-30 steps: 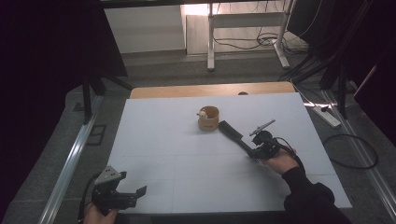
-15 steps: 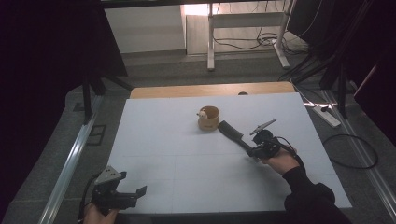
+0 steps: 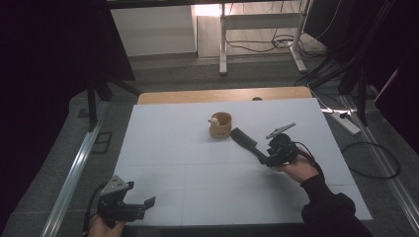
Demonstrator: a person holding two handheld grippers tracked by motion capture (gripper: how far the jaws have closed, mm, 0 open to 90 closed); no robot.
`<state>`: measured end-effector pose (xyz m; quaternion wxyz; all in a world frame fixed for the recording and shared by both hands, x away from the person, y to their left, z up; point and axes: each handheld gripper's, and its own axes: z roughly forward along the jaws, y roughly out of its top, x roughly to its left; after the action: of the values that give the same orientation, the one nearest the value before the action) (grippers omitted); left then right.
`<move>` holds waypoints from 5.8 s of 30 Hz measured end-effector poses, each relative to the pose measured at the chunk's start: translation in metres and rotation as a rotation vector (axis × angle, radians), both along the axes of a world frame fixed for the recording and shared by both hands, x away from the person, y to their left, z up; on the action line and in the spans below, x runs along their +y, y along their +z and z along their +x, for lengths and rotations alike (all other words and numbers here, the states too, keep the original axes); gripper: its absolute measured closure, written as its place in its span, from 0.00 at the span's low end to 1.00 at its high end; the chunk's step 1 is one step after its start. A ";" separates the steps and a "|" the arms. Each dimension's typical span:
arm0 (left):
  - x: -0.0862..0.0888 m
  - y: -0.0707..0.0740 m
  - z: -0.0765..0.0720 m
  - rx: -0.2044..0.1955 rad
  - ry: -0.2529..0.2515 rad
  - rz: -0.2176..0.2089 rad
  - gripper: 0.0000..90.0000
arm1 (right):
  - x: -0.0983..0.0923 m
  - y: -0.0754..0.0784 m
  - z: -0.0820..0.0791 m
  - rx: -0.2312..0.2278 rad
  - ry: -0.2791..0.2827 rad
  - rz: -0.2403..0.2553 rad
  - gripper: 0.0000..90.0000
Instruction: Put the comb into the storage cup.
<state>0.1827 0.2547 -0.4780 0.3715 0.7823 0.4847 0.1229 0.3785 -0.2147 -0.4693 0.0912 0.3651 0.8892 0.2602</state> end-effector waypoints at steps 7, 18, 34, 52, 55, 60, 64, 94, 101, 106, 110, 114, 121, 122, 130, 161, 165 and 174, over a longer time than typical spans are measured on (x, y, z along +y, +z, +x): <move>0.000 0.000 0.000 0.001 -0.002 0.005 0.05 | 0.000 0.003 0.006 -0.010 -0.028 -0.012 0.22; 0.000 0.000 0.000 0.001 -0.003 0.006 0.05 | 0.003 -0.002 0.012 0.010 -0.013 -0.033 0.10; -0.001 0.000 0.000 0.003 -0.003 0.008 0.05 | 0.004 -0.003 0.018 -0.029 -0.015 -0.032 0.00; -0.001 0.000 0.001 0.005 -0.003 0.009 0.05 | 0.010 -0.016 0.029 0.024 -0.027 -0.075 0.00; -0.001 0.000 0.001 0.005 -0.004 0.009 0.05 | 0.012 -0.020 0.031 0.028 -0.023 -0.095 0.00; -0.001 0.000 0.001 0.005 -0.004 0.010 0.05 | 0.015 -0.027 0.032 0.036 -0.014 -0.124 0.00; -0.001 0.000 0.001 0.005 -0.005 0.009 0.05 | 0.016 -0.033 0.033 0.040 -0.008 -0.136 0.00; -0.002 0.000 0.001 0.007 -0.009 0.017 0.05 | 0.021 -0.041 0.033 0.068 -0.013 -0.159 0.12; -0.002 0.000 0.001 0.007 -0.009 0.017 0.05 | 0.021 -0.034 0.032 0.064 0.011 -0.153 0.42; -0.002 0.000 0.001 0.006 -0.010 0.018 0.05 | 0.021 -0.032 0.032 0.057 0.025 -0.151 0.60; -0.003 0.000 0.001 0.005 -0.012 0.020 0.05 | 0.021 -0.031 0.031 0.060 0.029 -0.143 0.77; -0.003 0.000 0.000 0.003 -0.017 0.024 0.05 | 0.019 -0.031 0.032 0.063 0.025 -0.135 0.80; -0.003 0.000 0.000 0.000 -0.019 0.027 0.05 | 0.017 -0.031 0.033 0.070 0.014 -0.113 0.81; -0.003 0.000 0.000 -0.001 -0.018 0.027 0.05 | 0.016 -0.031 0.033 0.068 0.013 -0.111 0.81; -0.003 0.000 0.000 -0.005 -0.019 0.027 0.05 | 0.014 -0.028 0.030 0.068 0.016 -0.104 0.81; -0.004 0.000 0.000 -0.005 -0.019 0.027 0.05 | -0.015 -0.009 0.018 0.021 -0.029 -0.005 0.81; -0.004 0.001 0.000 -0.006 -0.018 0.027 0.05 | -0.016 -0.007 0.017 0.014 -0.029 0.003 0.81; -0.004 0.001 0.000 -0.006 -0.020 0.030 0.05 | -0.023 -0.002 0.014 -0.011 -0.033 0.027 0.81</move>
<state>0.1824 0.2508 -0.4774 0.3624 0.7923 0.4736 0.1289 0.3927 -0.2376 -0.4711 0.0953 0.3796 0.8789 0.2727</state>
